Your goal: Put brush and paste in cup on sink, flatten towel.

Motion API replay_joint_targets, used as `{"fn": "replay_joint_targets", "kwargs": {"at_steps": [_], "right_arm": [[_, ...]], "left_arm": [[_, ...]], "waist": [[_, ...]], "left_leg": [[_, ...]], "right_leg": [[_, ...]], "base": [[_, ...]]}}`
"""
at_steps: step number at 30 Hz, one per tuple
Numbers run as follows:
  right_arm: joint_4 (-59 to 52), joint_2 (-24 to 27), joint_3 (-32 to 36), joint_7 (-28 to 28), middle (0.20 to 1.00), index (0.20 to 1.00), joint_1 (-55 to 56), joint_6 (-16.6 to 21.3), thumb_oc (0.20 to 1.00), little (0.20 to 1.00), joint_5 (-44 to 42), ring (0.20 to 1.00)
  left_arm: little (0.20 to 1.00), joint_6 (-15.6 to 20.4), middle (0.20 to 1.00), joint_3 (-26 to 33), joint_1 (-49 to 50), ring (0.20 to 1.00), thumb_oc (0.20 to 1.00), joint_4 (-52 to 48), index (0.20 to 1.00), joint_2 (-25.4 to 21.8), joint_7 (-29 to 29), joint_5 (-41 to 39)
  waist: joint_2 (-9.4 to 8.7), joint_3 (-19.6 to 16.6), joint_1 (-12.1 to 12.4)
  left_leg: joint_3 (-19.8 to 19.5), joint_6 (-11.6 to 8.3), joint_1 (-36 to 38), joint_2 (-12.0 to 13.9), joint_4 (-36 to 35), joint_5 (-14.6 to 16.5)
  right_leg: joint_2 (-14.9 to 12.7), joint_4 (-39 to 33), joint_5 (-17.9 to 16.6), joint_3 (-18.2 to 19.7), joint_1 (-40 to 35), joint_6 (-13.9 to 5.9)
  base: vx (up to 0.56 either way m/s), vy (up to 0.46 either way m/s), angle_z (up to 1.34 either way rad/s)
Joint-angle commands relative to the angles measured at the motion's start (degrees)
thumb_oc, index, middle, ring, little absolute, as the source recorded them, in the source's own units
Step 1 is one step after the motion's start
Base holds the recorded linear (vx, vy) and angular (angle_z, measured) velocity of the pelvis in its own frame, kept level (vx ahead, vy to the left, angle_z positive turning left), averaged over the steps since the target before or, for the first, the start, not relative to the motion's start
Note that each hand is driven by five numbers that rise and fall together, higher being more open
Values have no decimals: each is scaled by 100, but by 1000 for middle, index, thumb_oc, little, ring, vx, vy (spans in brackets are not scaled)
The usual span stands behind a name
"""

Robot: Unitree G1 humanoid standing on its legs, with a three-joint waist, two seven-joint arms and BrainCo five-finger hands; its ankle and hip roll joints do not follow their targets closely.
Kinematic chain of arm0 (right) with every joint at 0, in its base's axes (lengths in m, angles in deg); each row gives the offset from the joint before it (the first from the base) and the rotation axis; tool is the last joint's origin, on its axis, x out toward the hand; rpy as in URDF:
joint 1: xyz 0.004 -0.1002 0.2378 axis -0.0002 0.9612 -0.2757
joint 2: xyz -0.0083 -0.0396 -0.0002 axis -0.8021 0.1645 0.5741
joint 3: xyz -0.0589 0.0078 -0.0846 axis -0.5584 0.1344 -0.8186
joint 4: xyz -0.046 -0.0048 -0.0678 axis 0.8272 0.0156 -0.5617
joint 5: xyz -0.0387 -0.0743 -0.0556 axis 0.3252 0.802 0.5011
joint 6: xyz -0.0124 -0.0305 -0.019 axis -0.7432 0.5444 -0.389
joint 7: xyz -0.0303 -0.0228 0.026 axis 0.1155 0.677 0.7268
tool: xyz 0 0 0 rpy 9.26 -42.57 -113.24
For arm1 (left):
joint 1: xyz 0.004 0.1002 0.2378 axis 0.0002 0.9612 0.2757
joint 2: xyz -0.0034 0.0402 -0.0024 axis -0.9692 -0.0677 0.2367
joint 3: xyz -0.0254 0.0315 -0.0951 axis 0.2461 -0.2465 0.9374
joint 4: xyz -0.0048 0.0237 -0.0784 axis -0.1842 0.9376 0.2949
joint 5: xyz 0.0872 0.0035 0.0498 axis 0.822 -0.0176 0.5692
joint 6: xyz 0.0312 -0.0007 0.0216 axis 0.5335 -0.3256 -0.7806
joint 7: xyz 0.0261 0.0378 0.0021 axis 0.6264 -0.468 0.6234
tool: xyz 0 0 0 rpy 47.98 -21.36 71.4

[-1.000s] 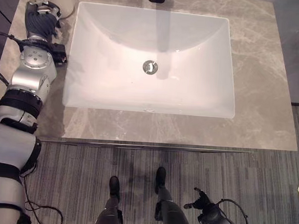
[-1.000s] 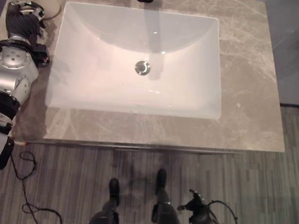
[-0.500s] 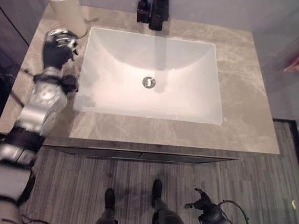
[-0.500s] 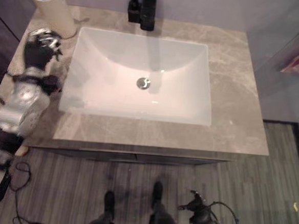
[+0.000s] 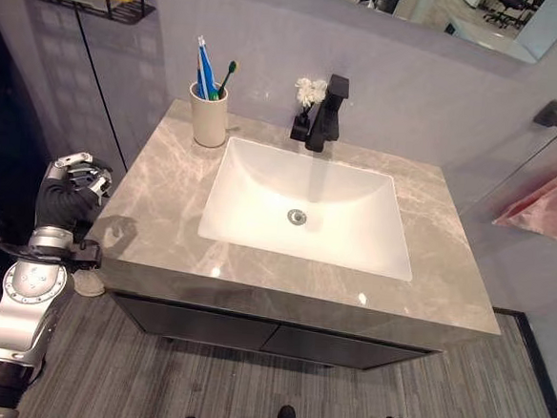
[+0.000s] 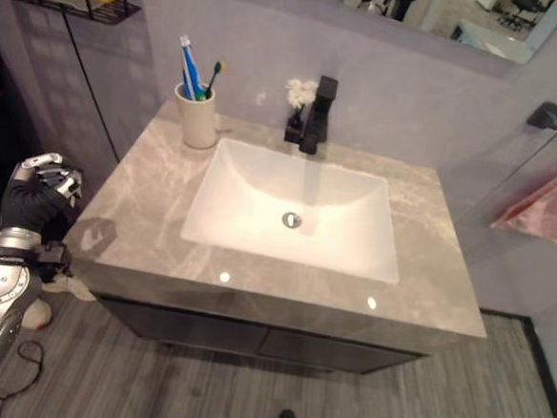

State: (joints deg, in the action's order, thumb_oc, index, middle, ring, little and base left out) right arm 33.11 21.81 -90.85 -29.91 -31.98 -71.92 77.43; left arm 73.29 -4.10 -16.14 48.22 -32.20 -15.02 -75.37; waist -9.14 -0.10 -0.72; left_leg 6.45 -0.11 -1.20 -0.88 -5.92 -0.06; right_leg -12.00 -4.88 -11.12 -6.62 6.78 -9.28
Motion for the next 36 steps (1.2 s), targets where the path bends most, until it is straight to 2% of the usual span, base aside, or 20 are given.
{"fn": "replay_joint_targets", "kwargs": {"at_steps": [1,2,3,5,7,9,12,14,16,17,19,21,22,24,25,26,27,29,32,36], "right_arm": [[130,351,-27,55,1000,1000,-298,39,1000,1000,119,1000],[106,381,-20,72,1000,1000,-273,95,1000,1000,57,1000],[126,385,-19,72,1000,1000,-243,124,1000,1000,29,1000],[186,378,-50,64,1000,1000,-180,145,1000,1000,4,1000],[152,371,-65,33,1000,1000,-149,156,1000,1000,16,1000],[276,376,-64,27,1000,1000,-129,158,1000,1000,23,1000],[317,473,-67,47,1000,1000,-104,145,1000,1000,28,1000],[338,610,-33,60,1000,1000,-69,142,1000,1000,56,1000],[328,771,-31,56,1000,1000,-48,141,1000,1000,98,1000],[255,889,-35,56,1000,1000,-67,148,1000,1000,156,1000],[194,1022,-32,35,1000,1000,-66,138,1000,1000,182,1000],[229,1035,33,6,1000,1000,-18,115,1000,1000,178,1000],[232,1031,39,-5,1000,1000,-22,91,1000,1000,166,1000],[261,1008,-19,-37,1000,1000,-63,56,1000,1000,198,1000],[308,1020,-72,-59,1000,1000,-76,46,1000,1000,241,1000],[314,1019,-71,-61,1000,1000,-77,49,1000,1000,242,1000],[379,1000,-200,-26,1000,1000,-100,49,1000,1000,302,1000],[407,931,-179,2,1000,1000,-4,85,1000,1000,295,1000],[347,918,-140,15,1000,1000,-9,75,1000,1000,279,1000],[33,792,-236,20,1000,1000,-146,98,1000,1000,286,1000]], "left_arm": [[200,275,200,499,24,200,200,-537,200,-173,-200,273],[200,301,200,531,93,200,200,-515,200,-223,-305,258],[200,305,200,523,89,200,200,-475,200,-169,-339,214],[200,267,200,513,116,200,200,-424,200,-85,-375,189],[200,233,200,540,87,200,200,-398,200,60,-300,161],[200,209,200,509,11,200,200,-329,200,310,-244,151],[200,202,200,410,-55,200,200,-304,200,500,-283,84],[200,207,200,402,-52,200,200,-273,200,587,-319,36],[200,222,200,330,-111,200,200,-243,200,655,-341,-42],[200,242,200,314,-160,200,200,-251,200,682,-328,-119],[200,272,200,234,-276,200,200,-225,200,727,-292,-225],[200,254,200,168,-373,200,200,-160,200,764,-273,-336],[200,242,200,110,-381,200,200,-174,200,722,-272,-328],[200,250,200,95,-352,200,200,-181,200,637,-185,-337],[200,259,200,68,-344,200,200,-191,200,625,-114,-362],[200,260,200,63,-347,200,200,-189,200,625,-110,-362],[200,261,200,118,-300,200,200,-195,200,527,-84,-421],[200,261,200,151,-240,200,200,-255,200,475,-139,-462],[200,286,200,214,-136,200,200,-303,200,394,-205,-451],[200,292,200,392,85,200,200,-356,200,199,-279,-617]], "waist": [[300,169,79],[406,172,25],[419,164,-2],[396,164,8],[406,230,-2],[456,338,-48],[504,396,-101],[510,452,-99],[549,601,-98],[553,725,-73],[536,834,-52],[549,798,-94],[521,796,-56],[542,818,88],[582,863,178],[580,867,174],[622,897,238],[649,826,202],[636,774,213],[647,650,185]], "left_leg": [[-390,66,-147,-103,133,179],[-373,102,-160,-88,127,166],[-364,125,-157,-104,115,134],[-255,139,-88,-154,92,143],[-198,130,11,-205,92,145],[-221,93,145,-272,104,131],[-250,79,187,-310,315,213],[-223,51,61,-375,926,447],[-231,-118,-316,-402,1891,496],[-263,-294,-622,-387,2510,373],[-362,-480,-1017,-270,3012,194],[-236,-346,-1246,134,2520,273],[-284,-287,-1394,240,2340,232],[-691,-325,-1578,453,1866,-193],[-1026,-450,-1731,611,1599,-524],[-1035,-465,-1706,613,1554,-549],[-1409,-550,-1617,663,1505,-563],[-1267,-575,-1445,666,1339,-491],[-1326,-475,-1290,494,1181,-405],[-1098,-298,-1292,288,1048,-309]], "right_leg": [[-316,661,-326,-28,-400,-388],[94,745,295,140,-298,-193],[373,713,572,216,-233,-87],[759,725,757,26,-101,71],[997,774,831,-244,-35,181],[1271,860,998,-347,8,301],[1325,803,1075,-238,-70,409],[1309,734,1109,-157,-169,492],[1337,725,1147,-97,-251,594],[1323,806,1203,-105,-252,649],[1256,934,1337,-124,-283,706],[1137,946,1446,-204,-342,631],[1074,924,1462,-179,-408,601],[1015,911,1501,-47,-480,528],[962,925,1528,83,-538,482],[964,935,1537,77,-541,489],[904,966,1605,273,-620,471],[818,914,1636,281,-749,409],[680,859,1543,401,-733,315],[463,698,1261,723,-475,114]], "base": [[-86,294,-23],[-35,289,-30],[12,248,-19],[16,116,6],[10,76,-2],[30,91,1],[58,22,6],[60,-20,24],[10,-51,17],[-41,-65,25],[-29,-17,27],[77,66,29],[119,100,26],[121,171,8],[99,154,-24],[166,208,-38],[166,176,-52],[195,243,-61],[100,204,-48],[49,208,-41]]}}
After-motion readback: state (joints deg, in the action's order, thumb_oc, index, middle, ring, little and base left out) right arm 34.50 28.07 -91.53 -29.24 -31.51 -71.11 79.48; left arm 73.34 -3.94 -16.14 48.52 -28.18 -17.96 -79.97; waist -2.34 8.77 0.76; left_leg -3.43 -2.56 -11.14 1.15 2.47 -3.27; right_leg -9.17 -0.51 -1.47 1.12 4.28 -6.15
